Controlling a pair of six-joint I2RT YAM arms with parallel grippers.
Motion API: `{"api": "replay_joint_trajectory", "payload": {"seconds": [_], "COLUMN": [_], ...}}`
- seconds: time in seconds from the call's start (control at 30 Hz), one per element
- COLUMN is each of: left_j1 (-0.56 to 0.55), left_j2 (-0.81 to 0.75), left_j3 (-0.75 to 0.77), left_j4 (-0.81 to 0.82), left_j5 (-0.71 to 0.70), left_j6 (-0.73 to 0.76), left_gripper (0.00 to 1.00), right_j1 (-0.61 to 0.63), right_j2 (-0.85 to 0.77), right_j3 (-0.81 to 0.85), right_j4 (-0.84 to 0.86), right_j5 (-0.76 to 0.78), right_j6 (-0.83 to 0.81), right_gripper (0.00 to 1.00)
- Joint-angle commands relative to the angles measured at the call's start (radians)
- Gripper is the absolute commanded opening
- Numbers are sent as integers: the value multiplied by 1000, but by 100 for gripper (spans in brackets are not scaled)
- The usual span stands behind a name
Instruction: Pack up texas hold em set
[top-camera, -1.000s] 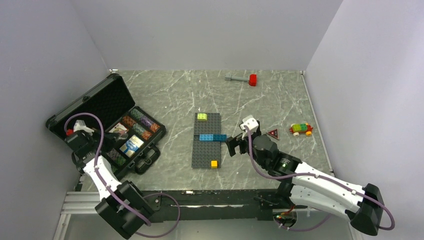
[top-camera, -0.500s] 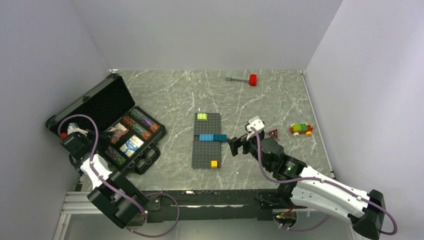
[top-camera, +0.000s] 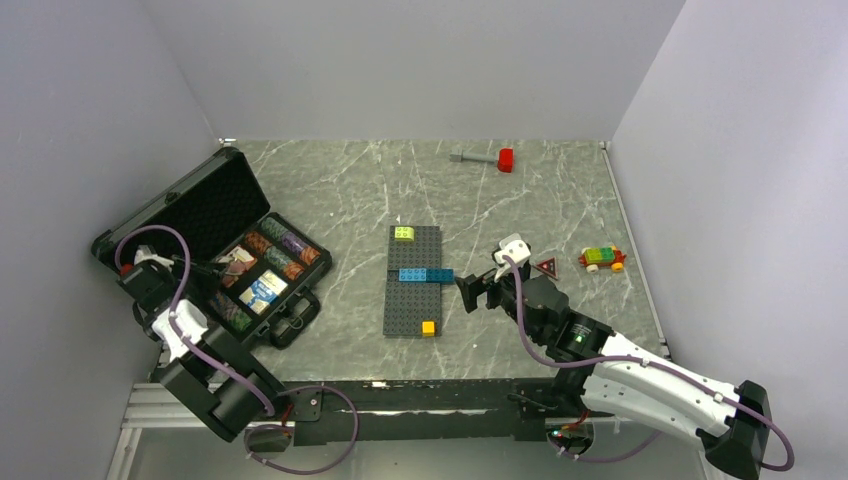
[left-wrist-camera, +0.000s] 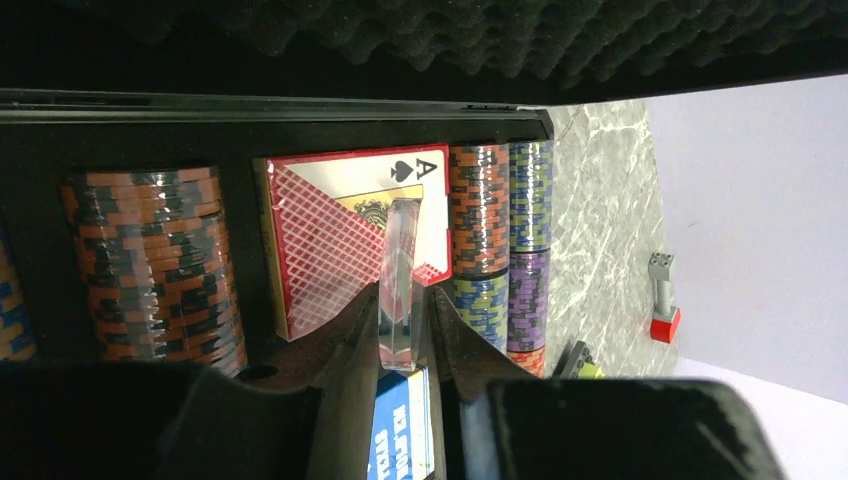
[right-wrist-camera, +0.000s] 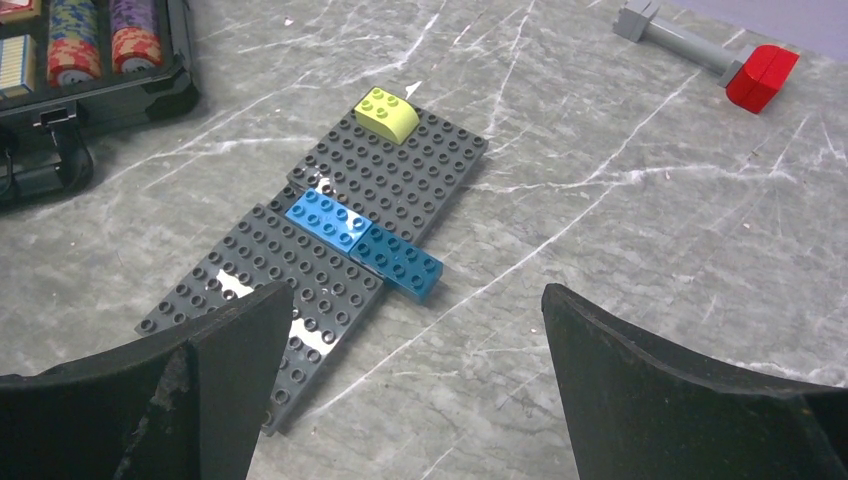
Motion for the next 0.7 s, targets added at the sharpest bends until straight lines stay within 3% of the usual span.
{"api": "replay_joint_trajectory", "payload": {"seconds": [0.0, 0.33, 0.67], "left_j1": [5, 5, 4], "left_j2": [40, 92, 68], "left_j3": [53, 76, 101], "left_j4": [-4, -6, -75], "left_j5": [4, 8, -68], "left_j6": [24, 31, 61], "left_gripper": [28, 33, 53], "right_j1": [-2, -2, -2], "right_j2": [-16, -10, -10], "right_j3": [-2, -4, -7], "right_j4": [52, 55, 60], "right_j5": [12, 13, 16], "right_j6": [-5, -6, -4], "right_gripper": [100, 100, 100]}}
